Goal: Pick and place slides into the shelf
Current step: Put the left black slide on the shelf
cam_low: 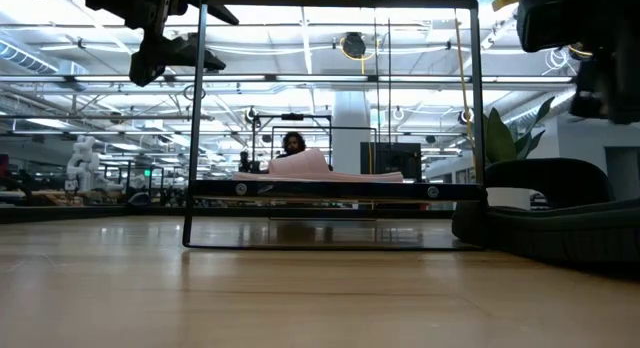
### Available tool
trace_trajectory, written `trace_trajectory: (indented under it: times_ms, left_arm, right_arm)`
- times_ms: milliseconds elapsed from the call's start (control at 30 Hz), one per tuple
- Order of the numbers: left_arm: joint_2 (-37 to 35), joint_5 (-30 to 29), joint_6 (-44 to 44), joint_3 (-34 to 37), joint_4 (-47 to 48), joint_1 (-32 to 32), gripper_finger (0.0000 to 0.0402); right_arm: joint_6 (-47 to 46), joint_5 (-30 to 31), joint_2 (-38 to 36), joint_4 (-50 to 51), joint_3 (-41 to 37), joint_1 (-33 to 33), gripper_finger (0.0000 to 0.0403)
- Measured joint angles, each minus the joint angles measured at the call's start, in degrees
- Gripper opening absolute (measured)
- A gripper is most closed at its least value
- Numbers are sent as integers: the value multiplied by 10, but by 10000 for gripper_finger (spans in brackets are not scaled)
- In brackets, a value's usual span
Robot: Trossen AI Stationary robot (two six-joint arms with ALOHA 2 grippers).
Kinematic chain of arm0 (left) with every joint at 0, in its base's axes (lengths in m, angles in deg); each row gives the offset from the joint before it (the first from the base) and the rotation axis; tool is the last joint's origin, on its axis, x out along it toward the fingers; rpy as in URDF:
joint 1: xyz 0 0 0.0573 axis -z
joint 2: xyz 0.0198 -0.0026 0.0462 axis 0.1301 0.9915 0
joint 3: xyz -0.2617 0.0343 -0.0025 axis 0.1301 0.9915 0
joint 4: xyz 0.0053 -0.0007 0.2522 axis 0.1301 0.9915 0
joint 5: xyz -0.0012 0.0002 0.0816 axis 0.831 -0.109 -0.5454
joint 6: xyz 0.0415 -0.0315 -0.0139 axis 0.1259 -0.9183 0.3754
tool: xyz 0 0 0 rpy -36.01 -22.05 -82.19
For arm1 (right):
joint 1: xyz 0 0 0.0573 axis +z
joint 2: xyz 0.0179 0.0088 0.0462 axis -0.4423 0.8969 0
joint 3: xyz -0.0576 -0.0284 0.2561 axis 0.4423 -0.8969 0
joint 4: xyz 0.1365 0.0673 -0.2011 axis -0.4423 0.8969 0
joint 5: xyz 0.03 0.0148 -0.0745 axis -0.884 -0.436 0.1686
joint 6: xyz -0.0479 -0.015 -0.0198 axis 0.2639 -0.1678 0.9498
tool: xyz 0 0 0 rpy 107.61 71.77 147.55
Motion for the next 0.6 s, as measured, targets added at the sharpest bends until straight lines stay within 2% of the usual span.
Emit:
trace_trajectory:
  times_ms: [100, 200, 600]
  left_arm:
    - [0, 0, 3, 0, 0, 0, 257]
    - [0, 0, 9, 0, 0, 0, 257]
    - [0, 1, 15, 0, 22, 0, 257]
  right_arm:
    - [-26, -38, 0, 6, 0, 0, 107]
    - [-41, -33, 0, 19, 0, 4, 107]
    - [-86, 68, 1, 60, 0, 5, 107]
